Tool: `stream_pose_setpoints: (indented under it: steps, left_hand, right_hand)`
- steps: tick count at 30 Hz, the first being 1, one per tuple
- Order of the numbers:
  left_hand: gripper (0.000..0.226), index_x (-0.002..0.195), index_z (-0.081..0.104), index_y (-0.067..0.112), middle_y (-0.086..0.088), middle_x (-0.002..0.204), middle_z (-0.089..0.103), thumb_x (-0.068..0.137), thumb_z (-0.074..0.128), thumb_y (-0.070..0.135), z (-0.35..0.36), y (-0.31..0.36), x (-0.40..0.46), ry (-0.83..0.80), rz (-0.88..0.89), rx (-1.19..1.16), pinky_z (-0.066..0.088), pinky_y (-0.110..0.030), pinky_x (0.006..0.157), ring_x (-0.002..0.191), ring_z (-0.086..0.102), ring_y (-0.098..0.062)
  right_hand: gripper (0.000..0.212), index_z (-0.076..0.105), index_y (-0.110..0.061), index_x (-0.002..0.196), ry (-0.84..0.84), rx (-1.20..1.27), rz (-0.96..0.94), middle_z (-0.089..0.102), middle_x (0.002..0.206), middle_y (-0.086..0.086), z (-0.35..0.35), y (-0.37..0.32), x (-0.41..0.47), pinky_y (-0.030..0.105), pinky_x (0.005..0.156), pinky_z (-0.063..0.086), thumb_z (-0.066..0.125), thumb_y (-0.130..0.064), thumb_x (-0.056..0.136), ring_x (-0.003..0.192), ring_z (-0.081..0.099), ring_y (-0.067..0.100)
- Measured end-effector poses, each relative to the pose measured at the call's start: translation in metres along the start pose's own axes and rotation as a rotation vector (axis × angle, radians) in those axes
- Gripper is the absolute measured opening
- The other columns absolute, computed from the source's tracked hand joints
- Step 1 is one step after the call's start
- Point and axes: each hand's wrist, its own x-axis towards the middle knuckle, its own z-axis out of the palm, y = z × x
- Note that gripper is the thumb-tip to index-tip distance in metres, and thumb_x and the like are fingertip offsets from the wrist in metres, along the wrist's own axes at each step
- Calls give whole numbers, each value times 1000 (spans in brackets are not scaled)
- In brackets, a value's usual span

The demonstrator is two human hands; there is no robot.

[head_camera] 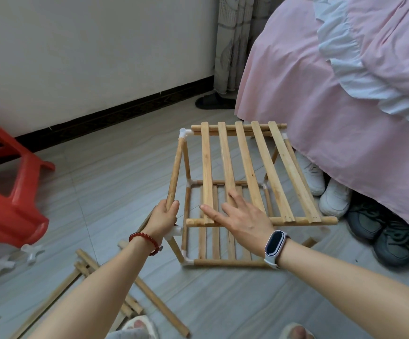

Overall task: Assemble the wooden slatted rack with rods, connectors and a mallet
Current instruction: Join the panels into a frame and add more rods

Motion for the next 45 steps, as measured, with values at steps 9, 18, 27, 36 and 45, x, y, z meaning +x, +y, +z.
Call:
stream_pose_setpoints:
  steps: [9, 18, 27, 36, 45]
  left_hand:
    - [17, 98, 47, 15, 1, 76, 45, 100, 40, 31, 6, 2, -2, 1, -8, -23, 42, -28, 64, 67, 45, -12]
    - [16, 99, 46, 14, 0, 76, 43, 100, 41, 30, 3, 2, 0, -13, -1, -17, 43, -29, 65, 65, 44, -12]
    - [19, 103, 47, 12, -1, 76, 46, 101, 40, 30, 6, 1, -5, 17, 1, -30, 43, -26, 63, 67, 46, -12]
    - [39, 125, 44, 5, -5, 91, 55, 100, 41, 34, 6, 1, -2, -1, -32, 128, 49, -36, 78, 79, 55, -17]
    - [89, 151, 7, 20, -5, 157, 12, 86, 68, 17, -29, 123, 0, 25, 560, 240, 19, -37, 115, 144, 15, -20]
  right_hand:
    - [113, 39, -20, 135, -20, -11, -39, 59, 71, 4, 17, -25, -14, 46, 80, 54, 89, -6, 34, 97, 63, 38]
    - [118, 39, -20, 136, -3, -24, -2, 58, 74, 4, 16, -16, -15, 49, 82, 53, 86, 2, 30, 98, 62, 38]
    - [103, 35, -20, 139, -25, 8, 85, 58, 77, 8, 16, -18, -4, 50, 84, 52, 81, 4, 50, 101, 58, 40]
    - [74, 37, -21, 136, 97, 5, 88, 62, 92, 12, -7, -2, 10, 32, 44, 52, 56, 4, 70, 99, 61, 37]
    - [54, 59, -21, 128, 567, -265, 227, 61, 84, 5, -100, 73, 80, 34, 58, 42, 42, 2, 83, 65, 56, 24]
